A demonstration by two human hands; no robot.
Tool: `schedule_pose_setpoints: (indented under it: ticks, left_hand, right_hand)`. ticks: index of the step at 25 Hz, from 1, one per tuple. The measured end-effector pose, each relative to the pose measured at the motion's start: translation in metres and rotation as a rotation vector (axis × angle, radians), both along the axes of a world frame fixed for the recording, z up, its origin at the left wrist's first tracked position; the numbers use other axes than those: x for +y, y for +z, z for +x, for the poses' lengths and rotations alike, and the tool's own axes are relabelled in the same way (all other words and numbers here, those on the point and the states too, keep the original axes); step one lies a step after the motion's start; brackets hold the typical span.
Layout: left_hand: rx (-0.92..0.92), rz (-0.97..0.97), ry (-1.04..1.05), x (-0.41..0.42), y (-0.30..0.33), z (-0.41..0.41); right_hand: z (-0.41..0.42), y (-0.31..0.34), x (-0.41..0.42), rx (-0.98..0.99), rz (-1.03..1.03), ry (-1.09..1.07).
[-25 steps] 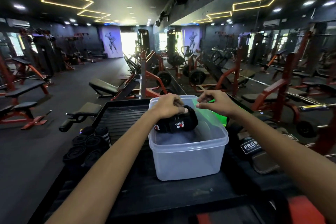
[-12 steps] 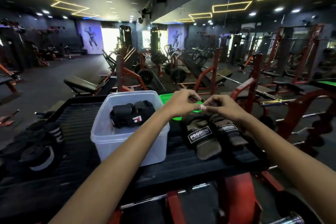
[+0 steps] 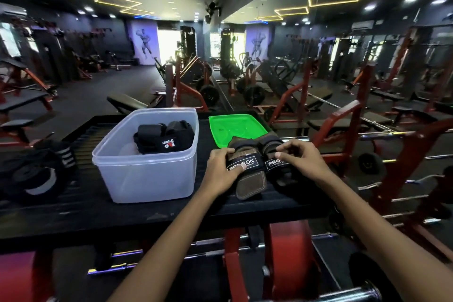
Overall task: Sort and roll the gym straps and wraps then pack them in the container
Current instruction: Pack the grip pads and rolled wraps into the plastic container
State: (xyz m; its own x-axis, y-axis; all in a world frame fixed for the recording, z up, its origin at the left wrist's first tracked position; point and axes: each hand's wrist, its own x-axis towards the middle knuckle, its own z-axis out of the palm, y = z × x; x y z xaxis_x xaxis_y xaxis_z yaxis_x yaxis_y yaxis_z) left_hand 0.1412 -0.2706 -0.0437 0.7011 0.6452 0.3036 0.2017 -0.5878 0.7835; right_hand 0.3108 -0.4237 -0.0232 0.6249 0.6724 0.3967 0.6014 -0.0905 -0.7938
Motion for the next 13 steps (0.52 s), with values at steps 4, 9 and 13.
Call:
schedule_pose_setpoints:
  ticks: [4, 9, 13]
  left_hand:
    - [0.046, -0.233, 0.003, 0.006, -0.008, -0.002]
    - [-0.009, -0.447, 0.026, 0.011, -0.007, -0.001]
    - [-0.074, -0.595, -0.014, 0.009, -0.003, 0.002]
  right_hand:
    - [0.000, -0.010, 0.002, -0.013, 0.087, -0.074]
    - [-0.004, -0.019, 0.005, -0.094, 0.133, -0.151]
    - [0.007, -0.023, 0.006, -0.213, 0.011, -0.345]
